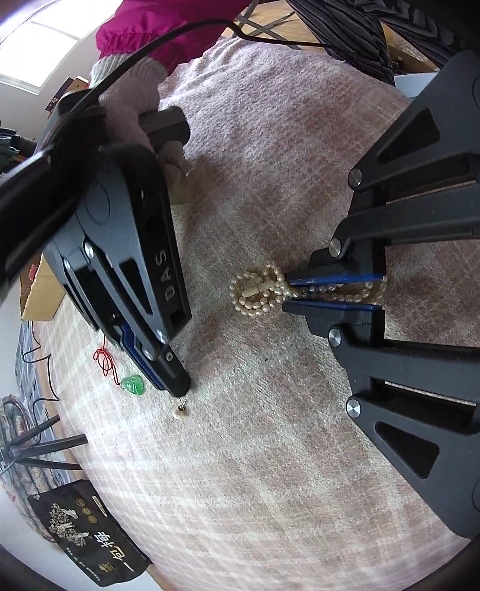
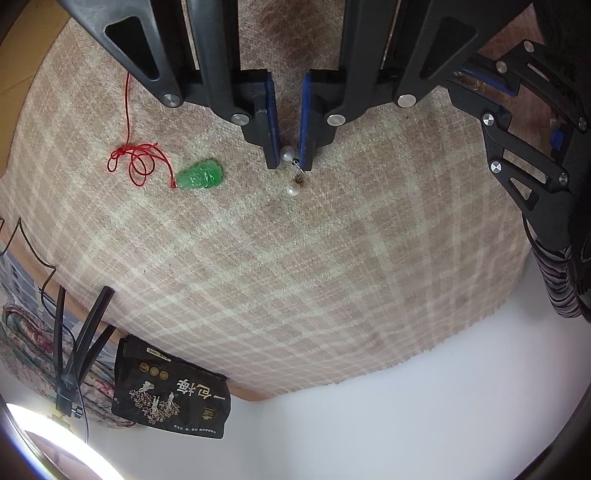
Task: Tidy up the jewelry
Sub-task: 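Close left tool on pearl strand while right tool grasps a pearl earring, then carry pearl strand with left tool while right tool carries earring to box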
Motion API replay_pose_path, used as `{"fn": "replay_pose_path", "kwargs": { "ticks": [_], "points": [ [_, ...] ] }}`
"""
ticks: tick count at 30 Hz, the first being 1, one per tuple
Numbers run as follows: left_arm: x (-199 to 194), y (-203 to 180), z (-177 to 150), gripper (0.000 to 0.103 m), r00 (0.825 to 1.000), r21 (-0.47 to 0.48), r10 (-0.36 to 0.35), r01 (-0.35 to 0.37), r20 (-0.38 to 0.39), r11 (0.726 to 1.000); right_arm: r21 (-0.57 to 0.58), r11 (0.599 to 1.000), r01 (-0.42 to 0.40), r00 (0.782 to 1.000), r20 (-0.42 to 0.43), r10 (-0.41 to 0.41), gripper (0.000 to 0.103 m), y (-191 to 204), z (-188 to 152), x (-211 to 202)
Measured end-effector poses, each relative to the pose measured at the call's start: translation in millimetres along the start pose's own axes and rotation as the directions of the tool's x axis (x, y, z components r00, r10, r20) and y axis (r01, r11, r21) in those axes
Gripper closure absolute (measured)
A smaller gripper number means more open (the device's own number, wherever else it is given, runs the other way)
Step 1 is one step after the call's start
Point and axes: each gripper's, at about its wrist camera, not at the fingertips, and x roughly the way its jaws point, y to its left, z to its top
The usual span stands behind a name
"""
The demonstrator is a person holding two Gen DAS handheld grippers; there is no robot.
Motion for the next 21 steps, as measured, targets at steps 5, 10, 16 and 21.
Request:
{"fn": "replay_pose_path", "kwargs": {
  "ticks": [5, 10, 16, 21],
  "points": [
    [-6, 4, -2, 0.098, 1.0, -0.039, -0.023, 0.023, 0.004, 0.999, 0.017, 0.999, 0.029, 1.0, 0.001, -0.029, 0.095, 1, -5, -13],
    [-13, 3, 0, 0.098, 0.999, -0.057, -0.038, 0.039, 0.021, 0.998, 0.036, 0.997, 0.062, 0.998, 0.011, -0.063, 0.095, 2, -8, -31],
    [-30, 5, 6, 0.098, 0.996, -0.088, -0.068, 0.073, 0.062, 0.993, 0.048, 0.992, 0.115, 0.993, 0.011, -0.116, 0.095, 6, -9, -54],
    [-47, 8, 11, 0.098, 0.991, -0.106, -0.079, 0.091, 0.112, 0.99, 0.059, 0.987, 0.15, 0.988, 0.014, -0.151, 0.095, 12, -11, -75]
  ]
}}
